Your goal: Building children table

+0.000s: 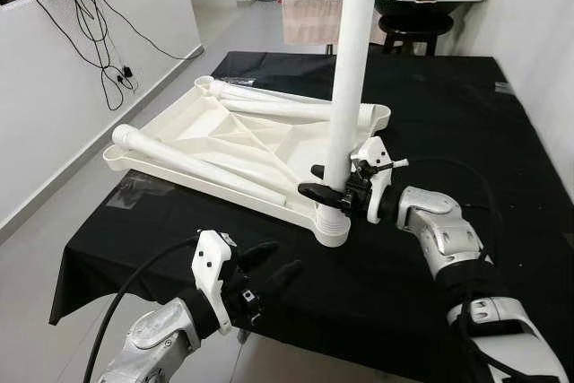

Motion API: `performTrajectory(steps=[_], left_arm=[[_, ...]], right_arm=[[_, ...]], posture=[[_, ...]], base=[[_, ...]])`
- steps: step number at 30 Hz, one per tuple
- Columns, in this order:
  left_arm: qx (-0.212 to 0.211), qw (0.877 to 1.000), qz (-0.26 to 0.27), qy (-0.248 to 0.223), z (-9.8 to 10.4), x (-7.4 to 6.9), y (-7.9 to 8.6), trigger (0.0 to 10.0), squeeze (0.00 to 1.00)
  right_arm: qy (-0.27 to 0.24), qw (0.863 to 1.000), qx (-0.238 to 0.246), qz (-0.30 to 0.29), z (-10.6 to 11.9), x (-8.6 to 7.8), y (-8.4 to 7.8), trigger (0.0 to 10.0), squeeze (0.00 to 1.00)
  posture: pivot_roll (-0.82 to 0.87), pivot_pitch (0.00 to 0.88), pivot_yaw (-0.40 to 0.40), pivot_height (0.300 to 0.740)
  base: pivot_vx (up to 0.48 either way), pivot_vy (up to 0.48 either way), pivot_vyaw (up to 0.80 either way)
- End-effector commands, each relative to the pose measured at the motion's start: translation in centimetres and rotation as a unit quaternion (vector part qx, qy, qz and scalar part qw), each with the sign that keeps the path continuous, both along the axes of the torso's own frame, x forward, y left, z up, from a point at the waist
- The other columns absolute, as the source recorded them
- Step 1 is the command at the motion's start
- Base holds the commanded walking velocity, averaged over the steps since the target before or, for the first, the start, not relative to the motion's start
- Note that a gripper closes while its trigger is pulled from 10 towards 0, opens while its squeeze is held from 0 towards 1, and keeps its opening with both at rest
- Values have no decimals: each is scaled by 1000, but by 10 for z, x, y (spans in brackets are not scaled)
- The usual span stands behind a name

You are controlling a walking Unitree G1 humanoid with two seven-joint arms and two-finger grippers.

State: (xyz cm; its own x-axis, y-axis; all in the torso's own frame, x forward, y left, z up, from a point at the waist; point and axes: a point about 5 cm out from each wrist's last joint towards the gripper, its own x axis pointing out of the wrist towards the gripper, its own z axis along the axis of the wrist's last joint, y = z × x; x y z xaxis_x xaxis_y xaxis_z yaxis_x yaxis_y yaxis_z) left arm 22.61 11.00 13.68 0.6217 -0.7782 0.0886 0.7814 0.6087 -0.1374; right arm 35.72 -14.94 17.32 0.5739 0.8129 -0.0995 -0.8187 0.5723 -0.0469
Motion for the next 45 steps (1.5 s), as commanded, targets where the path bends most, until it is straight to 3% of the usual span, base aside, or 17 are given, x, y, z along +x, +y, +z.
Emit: performTrajectory(steps=[1, 5, 7, 9, 12, 17, 18, 21, 22, 26, 27, 29, 30, 31, 35, 37, 45], left_arm=[[1, 1000, 2, 4, -2, 1, 2, 10000, 0], [0, 1000, 2, 4, -2, 1, 3, 10000, 0], [1, 1000, 4, 4, -1, 0, 5, 10000, 0], [0, 1000, 5, 4, -1, 1, 7, 10000, 0], [2, 1000, 6, 3, -1, 2, 8, 10000, 0], [8, 1000, 8, 2, -2, 4, 9, 10000, 0], [11, 1000, 16, 1, -2, 4, 10, 10000, 0], [15, 999, 36, -1, -3, 5, 13, 10000, 0], [21, 999, 44, -1, -3, 3, 14, 10000, 0], [43, 997, 68, -6, -4, -3, 19, 10000, 0], [46, 996, 73, -4, -5, -5, 19, 10000, 0], [51, 996, 78, -5, -6, -7, 20, 10000, 0], [55, 995, 81, -6, -7, -9, 21, 10000, 0], [57, 995, 83, -5, -8, -12, 21, 10000, 0], [60, 994, 89, -9, -9, -17, 21, 10000, 0], [56, 993, 98, -17, -9, -20, 19, 10000, 0], [45, 994, 102, -18, -9, -23, 16, 10000, 0]], right_arm=[[22, 1000, 3, -17, -11, -5, -4, 0, 0], [26, 997, -10, -75, -18, -10, -7, 0, 0], [46, 949, -33, -310, -38, -29, -5, 0, 0], [52, 927, -38, -369, -45, -48, 2, 0, 0], [70, 919, -37, -387, -55, -70, 14, 0, 0], [56, 918, -51, -389, -54, -57, 8, 0, 0], [53, 914, -57, -399, -52, -50, 3, 8627, 0], [44, 912, -51, -405, -43, -45, 2, 10000, 0], [36, 915, -42, -400, -38, -42, 1, 10000, 1000], [15, 919, -13, -395, -22, -31, -10, 10000, 1000], [12, 927, -11, -375, -19, -26, -13, 10000, 729], [5, 931, -8, -365, -15, -22, -17, 10000, 729], [-4, 935, 0, -355, -9, -17, -23, 10000, 161], [-9, 940, 8, -341, -5, -14, -27, 10000, 0], [-11, 960, 24, -279, 2, -11, -30, 10000, 0], [-15, 988, -10, -153, -2, -18, -28, 10000, 0], [-3, 994, -17, -106, -4, -15, -33, 10000, 0]], posture=[[-13, 69, 42, 740], [-16, 72, 32, 740], [-23, 83, 28, 740], [-21, 90, 46, 740], [-32, 77, 58, 740], [-19, 66, 45, 740], [-17, 66, 46, 740], [-15, 62, 47, 740], [-11, 58, 47, 740], [-11, 55, 50, 740], [-8, 49, 53, 740], [-8, 49, 53, 740], [-6, 48, 54, 740], [-6, 48, 54, 740], [-1, 41, 49, 740], [8, 29, 40, 740], [8, 22, 33, 740]], base=[[0, 0, 0], [0, 0, 0], [0, 0, 0], [0, 0, 0], [0, 0, 0], [0, 0, 0], [0, 0, 0], [0, 0, 0], [0, 0, 0], [0, 0, 0], [0, 0, 0], [0, 0, 0], [0, 0, 0], [0, 0, 0], [0, 0, 0], [0, 0, 0], [0, 0, 0]])
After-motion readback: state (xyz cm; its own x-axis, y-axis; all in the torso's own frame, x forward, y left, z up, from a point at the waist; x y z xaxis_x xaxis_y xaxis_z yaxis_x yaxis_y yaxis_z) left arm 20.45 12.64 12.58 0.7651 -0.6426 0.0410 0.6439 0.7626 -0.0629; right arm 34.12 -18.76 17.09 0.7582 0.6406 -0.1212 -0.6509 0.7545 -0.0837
